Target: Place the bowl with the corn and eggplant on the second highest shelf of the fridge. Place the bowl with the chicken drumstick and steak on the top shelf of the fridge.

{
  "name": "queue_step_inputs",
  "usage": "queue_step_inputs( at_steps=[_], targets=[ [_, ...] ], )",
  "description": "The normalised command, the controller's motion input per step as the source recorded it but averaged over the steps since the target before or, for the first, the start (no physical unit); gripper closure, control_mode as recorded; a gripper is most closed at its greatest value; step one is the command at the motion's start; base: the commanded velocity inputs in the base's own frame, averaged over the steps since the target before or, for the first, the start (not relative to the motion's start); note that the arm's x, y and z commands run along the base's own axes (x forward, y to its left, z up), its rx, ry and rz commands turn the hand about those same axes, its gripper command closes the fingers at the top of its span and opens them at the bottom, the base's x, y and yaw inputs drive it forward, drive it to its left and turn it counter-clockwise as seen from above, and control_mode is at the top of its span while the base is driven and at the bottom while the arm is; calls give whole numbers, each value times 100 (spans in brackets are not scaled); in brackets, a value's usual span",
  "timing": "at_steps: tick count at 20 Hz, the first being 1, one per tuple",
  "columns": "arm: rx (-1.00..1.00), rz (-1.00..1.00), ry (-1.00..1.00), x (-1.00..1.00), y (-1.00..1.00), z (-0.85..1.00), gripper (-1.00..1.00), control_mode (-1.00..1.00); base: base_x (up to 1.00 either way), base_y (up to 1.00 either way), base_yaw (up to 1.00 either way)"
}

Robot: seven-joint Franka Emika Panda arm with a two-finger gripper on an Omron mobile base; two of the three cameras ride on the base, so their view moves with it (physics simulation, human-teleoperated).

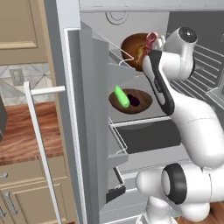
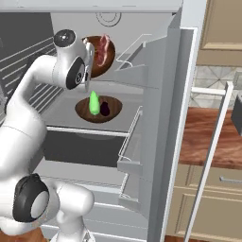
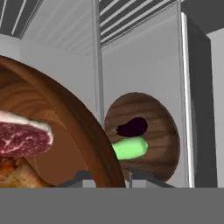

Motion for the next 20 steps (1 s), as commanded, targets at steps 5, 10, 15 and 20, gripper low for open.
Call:
queue_step_inputs(
  at_steps=[5, 10, 15, 20],
  targets=[
    [0, -7, 2, 90, 0, -1, 100, -100, 0, 0, 0],
    [0, -6, 6, 78, 0, -7, 100, -100, 0, 0, 0],
    [0, -4, 5, 79, 0, -7, 100, -100, 0, 0, 0],
    [0, 0, 13, 6, -6, -35, 100, -100, 0, 0, 0]
  ],
)
